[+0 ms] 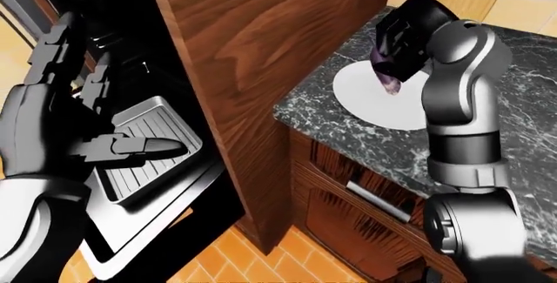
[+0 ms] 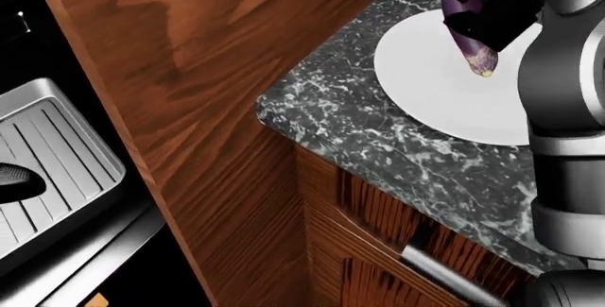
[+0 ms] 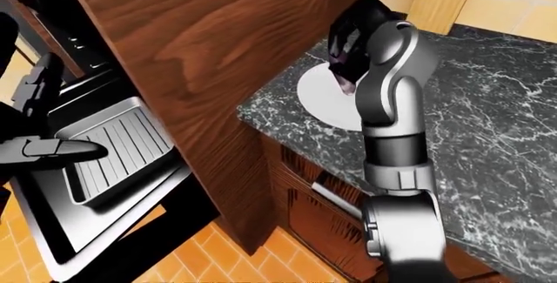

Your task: Pick the eggplant from the oven and place it on the plate on the counter.

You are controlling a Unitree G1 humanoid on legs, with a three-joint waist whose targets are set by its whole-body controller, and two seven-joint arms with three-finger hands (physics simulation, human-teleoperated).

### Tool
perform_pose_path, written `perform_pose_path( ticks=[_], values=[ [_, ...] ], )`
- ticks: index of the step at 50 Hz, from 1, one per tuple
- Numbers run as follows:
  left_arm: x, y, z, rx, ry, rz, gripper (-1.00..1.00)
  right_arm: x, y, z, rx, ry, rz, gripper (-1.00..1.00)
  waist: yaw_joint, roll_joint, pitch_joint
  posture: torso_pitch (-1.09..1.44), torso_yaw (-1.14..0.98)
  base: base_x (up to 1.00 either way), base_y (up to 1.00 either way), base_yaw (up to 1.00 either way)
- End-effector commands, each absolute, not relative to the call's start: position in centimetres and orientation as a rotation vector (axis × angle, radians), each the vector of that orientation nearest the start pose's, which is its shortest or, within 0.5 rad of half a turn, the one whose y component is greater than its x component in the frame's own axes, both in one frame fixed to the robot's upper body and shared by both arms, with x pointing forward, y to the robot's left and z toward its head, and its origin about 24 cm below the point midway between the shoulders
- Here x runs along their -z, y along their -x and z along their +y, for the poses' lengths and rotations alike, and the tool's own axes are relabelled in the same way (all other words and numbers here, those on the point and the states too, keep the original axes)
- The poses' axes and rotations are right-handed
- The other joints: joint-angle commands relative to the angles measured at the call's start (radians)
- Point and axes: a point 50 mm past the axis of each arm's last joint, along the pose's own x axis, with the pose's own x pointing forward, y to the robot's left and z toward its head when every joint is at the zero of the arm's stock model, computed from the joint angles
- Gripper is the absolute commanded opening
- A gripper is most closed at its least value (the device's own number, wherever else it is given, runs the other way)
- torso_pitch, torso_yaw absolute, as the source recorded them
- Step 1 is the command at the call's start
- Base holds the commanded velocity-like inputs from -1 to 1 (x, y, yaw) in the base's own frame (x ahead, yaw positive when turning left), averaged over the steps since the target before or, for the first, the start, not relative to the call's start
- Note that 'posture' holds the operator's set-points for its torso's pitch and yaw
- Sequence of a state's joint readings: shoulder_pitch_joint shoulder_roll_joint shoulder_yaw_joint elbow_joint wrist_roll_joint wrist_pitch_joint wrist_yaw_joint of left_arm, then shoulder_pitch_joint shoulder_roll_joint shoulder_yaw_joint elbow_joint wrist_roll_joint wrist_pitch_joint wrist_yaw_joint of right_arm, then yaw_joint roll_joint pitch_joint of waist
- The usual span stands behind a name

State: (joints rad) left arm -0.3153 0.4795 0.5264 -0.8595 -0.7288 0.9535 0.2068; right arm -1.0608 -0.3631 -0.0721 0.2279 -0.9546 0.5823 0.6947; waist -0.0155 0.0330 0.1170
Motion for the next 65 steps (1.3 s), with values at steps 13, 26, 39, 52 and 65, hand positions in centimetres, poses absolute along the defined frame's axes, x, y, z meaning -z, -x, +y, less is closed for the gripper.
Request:
perform_pose_path(
  ticks=[13, 26, 39, 52, 65],
  values=[
    [-26.1, -21.2, 22.3, -0.065, -0.024, -0.385, 1.0, -31.4, -36.5, -21.0, 0.165, 1.049, 0.022, -0.96, 0.004, -0.004, -0.035, 0.1, 0.0, 0.0, 0.0, 0.0],
    [-25.7, -21.2, 22.3, -0.063, -0.024, -0.383, 1.0, -30.5, -37.9, -21.8, 0.192, 1.041, 0.05, -0.99, 0.006, -0.005, -0.042, 0.1, 0.0, 0.0, 0.0, 0.0],
    [-25.3, -21.3, 22.3, -0.063, -0.017, -0.377, 1.0, -29.3, -39.2, -22.1, 0.188, 1.035, 0.083, -1.0, 0.01, -0.009, -0.048, 0.1, 0.0, 0.0, 0.0, 0.0],
    [-25.3, -21.5, 22.6, -0.086, -0.017, -0.372, 1.0, -28.3, -38.7, -22.8, 0.163, 1.059, 0.14, -0.72, 0.012, -0.013, -0.045, 0.1, 0.0, 0.0, 0.0, 0.0],
    [-25.4, -21.5, 22.5, -0.08, -0.021, -0.374, 1.0, -28.2, -38.8, -22.6, 0.15, 1.068, 0.132, -0.51, 0.009, -0.013, -0.042, 0.1, 0.0, 0.0, 0.0, 0.0]
  ],
)
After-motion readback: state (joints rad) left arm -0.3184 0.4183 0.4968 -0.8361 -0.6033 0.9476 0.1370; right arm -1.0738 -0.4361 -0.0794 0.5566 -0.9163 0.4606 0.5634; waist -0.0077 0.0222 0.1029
